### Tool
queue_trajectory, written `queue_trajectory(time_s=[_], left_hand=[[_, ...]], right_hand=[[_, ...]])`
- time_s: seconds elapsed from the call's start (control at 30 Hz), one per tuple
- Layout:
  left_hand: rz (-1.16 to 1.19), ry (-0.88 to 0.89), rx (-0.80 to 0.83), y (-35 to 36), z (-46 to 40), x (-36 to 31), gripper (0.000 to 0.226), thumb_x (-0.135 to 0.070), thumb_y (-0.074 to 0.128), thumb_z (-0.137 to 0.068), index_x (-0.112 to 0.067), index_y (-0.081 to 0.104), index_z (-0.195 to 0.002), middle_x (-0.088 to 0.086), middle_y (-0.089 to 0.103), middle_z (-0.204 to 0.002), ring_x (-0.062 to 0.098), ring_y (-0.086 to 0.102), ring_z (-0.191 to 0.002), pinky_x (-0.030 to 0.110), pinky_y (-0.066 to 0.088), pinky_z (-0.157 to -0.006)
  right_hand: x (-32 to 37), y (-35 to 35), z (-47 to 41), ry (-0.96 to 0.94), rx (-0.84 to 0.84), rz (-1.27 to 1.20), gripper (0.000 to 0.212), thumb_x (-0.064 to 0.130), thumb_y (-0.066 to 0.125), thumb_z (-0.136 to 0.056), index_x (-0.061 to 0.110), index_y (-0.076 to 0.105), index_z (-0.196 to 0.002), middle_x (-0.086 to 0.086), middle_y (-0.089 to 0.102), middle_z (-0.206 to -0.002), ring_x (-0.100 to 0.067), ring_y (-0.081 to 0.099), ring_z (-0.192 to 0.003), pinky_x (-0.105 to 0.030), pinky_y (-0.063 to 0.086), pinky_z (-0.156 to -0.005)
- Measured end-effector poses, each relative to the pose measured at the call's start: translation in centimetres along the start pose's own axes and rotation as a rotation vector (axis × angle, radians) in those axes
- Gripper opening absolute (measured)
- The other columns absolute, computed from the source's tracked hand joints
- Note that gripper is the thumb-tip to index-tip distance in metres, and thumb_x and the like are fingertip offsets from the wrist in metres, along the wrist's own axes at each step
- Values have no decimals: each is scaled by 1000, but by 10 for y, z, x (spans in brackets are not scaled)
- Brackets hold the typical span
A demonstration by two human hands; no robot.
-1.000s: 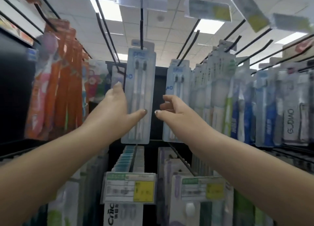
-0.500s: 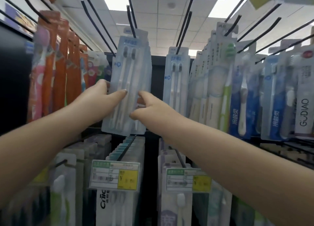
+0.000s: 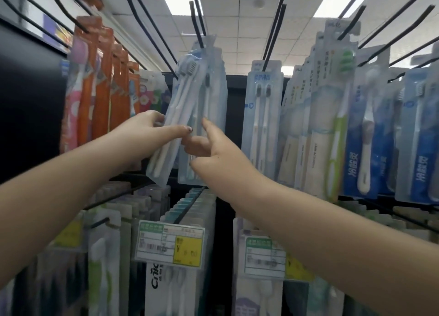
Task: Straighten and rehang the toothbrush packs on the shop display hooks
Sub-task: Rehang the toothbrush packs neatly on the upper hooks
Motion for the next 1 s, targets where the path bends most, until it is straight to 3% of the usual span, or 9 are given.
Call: queue_trajectory(time_s=[0.07,0.17,0.3,0.43,0.6,0.7,0.8,0.9,1.0], left_hand=[[-31,9,-17,0,1,-2,80,-61,57,-76,-15,36,-139,7,49,-133,23,52,-105,40,47,-89],[-73,20,-35,0,2,-4,83,-66,57,-71,-15,40,-134,4,53,-123,21,53,-100,40,49,-86],[-130,19,-91,3,2,-6,72,-63,62,-71,-14,44,-121,-2,53,-97,20,57,-89,37,51,-75],[-112,34,-83,12,-1,-8,66,-58,63,-74,-14,43,-119,3,56,-107,22,61,-88,39,54,-73],[-167,71,-110,20,3,-19,67,-54,60,-79,-12,37,-126,6,54,-113,20,57,-92,31,46,-62],[-267,286,-341,10,23,-47,64,-42,62,-83,-8,33,-129,12,43,-122,24,46,-107,35,41,-87],[-228,594,-467,8,51,-88,45,-26,61,-86,-6,40,-121,6,42,-108,14,39,-93,22,31,-78],[-143,676,-327,23,53,-115,32,-22,55,-88,-13,42,-116,-3,43,-96,11,43,-78,19,34,-66],[-116,524,-108,49,28,-122,28,-23,50,-92,-15,41,-117,-1,51,-99,16,51,-87,28,43,-72]], right_hand=[[-1,-4,-1,0,-12,32,74,-2,40,-91,25,3,-149,1,48,-137,-3,54,-99,-7,49,-67],[-2,-14,-1,15,-29,109,68,2,41,-92,21,9,-149,-1,50,-132,-11,50,-114,-13,45,-72],[-8,-29,-2,54,-69,184,64,5,43,-92,19,13,-148,-1,50,-129,-10,53,-94,-12,46,-64],[-18,-51,-3,96,-145,211,64,6,45,-92,18,17,-148,-1,48,-131,-11,52,-92,-15,46,-73],[-23,-81,-1,167,-270,235,65,8,46,-92,20,14,-148,1,39,-136,-8,50,-79,-8,40,-49],[-27,-95,-4,187,-371,248,69,8,47,-90,19,11,-149,-4,24,-150,-16,50,-94,-22,45,-66],[-28,-107,-8,193,-443,292,70,10,48,-89,17,12,-148,-5,22,-150,-25,37,-126,-29,37,-83],[-30,-119,-10,201,-505,321,71,12,50,-86,17,14,-148,-7,24,-148,-27,34,-130,-32,35,-95],[-31,-127,-8,221,-548,295,69,12,51,-84,15,20,-144,-10,34,-141,-30,40,-125,-44,38,-103]])
Point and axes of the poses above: each hand's wrist, its own z-axis away from the middle knuckle, its own y-axis out of the palm, x = y × z, the point moved 8 cm from there along -z, towards the middle knuckle
